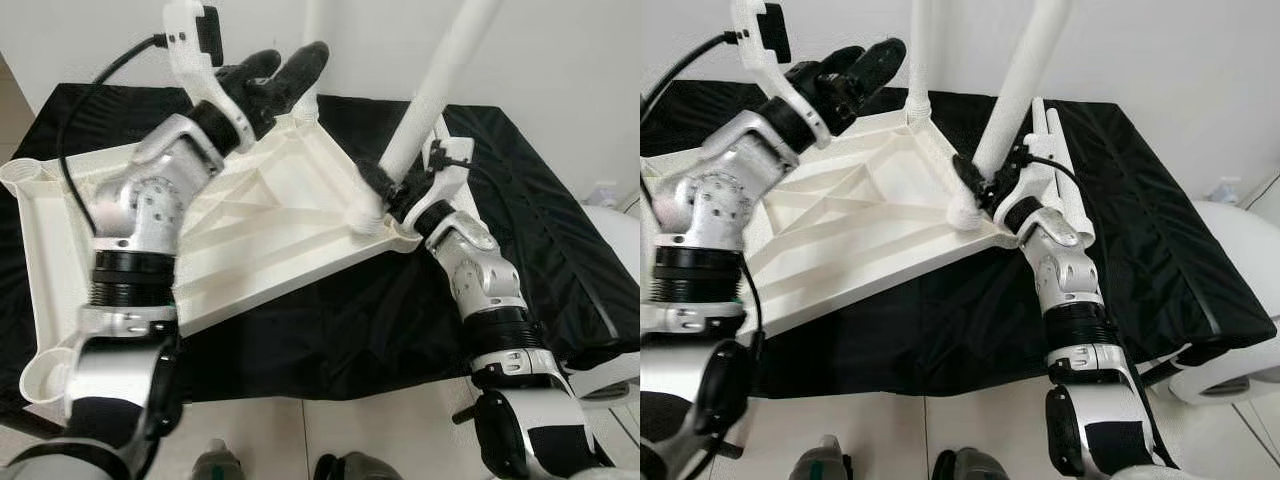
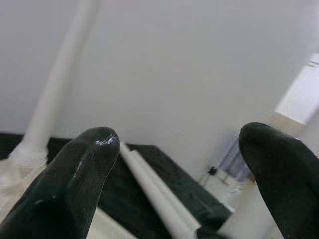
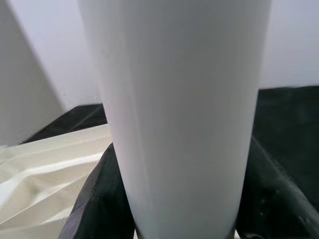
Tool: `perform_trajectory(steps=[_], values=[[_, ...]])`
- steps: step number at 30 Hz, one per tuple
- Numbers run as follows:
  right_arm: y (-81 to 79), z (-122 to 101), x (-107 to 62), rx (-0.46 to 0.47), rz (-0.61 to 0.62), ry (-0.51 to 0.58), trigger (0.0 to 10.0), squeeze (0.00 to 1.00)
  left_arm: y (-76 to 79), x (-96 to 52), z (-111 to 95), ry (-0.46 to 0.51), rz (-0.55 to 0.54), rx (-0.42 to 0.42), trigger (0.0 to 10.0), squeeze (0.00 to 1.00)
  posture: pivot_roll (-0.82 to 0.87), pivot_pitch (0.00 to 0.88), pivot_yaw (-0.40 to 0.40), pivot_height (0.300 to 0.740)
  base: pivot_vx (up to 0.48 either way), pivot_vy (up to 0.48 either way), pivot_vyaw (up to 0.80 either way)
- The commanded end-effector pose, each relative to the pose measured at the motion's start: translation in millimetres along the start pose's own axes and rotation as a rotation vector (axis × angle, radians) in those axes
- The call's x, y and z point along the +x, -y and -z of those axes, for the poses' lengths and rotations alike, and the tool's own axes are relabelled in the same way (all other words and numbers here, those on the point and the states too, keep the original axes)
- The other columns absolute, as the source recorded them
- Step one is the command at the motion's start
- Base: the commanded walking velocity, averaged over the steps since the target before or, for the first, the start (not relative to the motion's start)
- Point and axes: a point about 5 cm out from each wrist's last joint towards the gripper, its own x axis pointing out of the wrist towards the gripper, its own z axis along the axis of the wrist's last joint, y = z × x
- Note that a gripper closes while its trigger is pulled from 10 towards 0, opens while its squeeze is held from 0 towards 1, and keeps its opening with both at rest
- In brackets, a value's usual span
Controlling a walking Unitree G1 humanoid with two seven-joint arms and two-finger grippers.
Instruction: Building children table
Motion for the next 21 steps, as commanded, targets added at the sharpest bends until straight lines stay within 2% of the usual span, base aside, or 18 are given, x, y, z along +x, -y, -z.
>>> perform_trajectory(steps=[1, 2, 3, 6, 7, 10, 14, 18, 21], values=[[6.6, -4, -5.6, -0.060, 0.068, 0.044, 10.0, 0.00, -8.1, -4.5, 14, -0.023, -0.080, 0.001, 10.0, 0.00, 0.01, 0.000, -0.064, 0.740, 0.000, 0.000, 0.00], [6.6, -4, -5.6, -0.060, 0.068, 0.044, 10.0, 0.00, -8.1, -4.5, 14, -0.023, -0.080, 0.001, 10.0, 0.00, 0.01, 0.000, -0.064, 0.740, 0.000, 0.000, 0.00], [8.6, -7, -11.9, -0.103, 0.120, 0.105, 10.0, 0.00, -13.4, -11.6, 29, -0.066, -0.152, 0.035, 10.0, 0.00, 0.01, 0.000, -0.063, 0.740, 0.000, 0.000, 0.00], [8.6, -7, -11.9, -0.103, 0.120, 0.105, 10.0, 0.00, -13.4, -11.6, 29, -0.066, -0.152, 0.035, 10.0, 0.00, 0.01, 0.000, -0.063, 0.740, 0.000, 0.000, 0.00], [7.7, -7, -15.3, -0.107, 0.134, 0.127, 10.0, 0.00, -15.7, -15.9, 35, -0.087, -0.193, 0.070, 10.0, 0.00, 0.01, 0.000, -0.061, 0.740, 0.000, 0.000, 0.00], [5.0, -7, -19.4, -0.109, 0.148, 0.153, 10.0, 0.00, -17.3, -21.3, 42, -0.111, -0.233, 0.100, 10.0, 0.00, 0.00, 0.000, -0.059, 0.740, 0.000, 0.000, 0.00], [-15.8, 0, -32.8, -0.117, 0.170, 0.220, 10.0, 0.00, -21.8, -46.1, 59, -0.142, -0.400, 0.170, 10.0, 0.00, 0.02, 0.000, -0.063, 0.740, 0.000, 0.000, 0.00], [-20.1, 3, -34.6, -0.121, 0.176, 0.221, 10.0, 0.00, -22.6, -51.4, 61, -0.141, -0.429, 0.194, 10.0, 0.00, 0.02, 0.000, -0.066, 0.740, 0.000, 0.000, 0.00], [-22.3, 6, -35.9, -0.118, 0.182, 0.223, 10.0, 0.00, -25.5, -57.5, 63, -0.155, -0.479, 0.243, 10.0, 0.00, 0.03, 0.000, -0.076, 0.740, 0.000, 0.000, 0.00]])
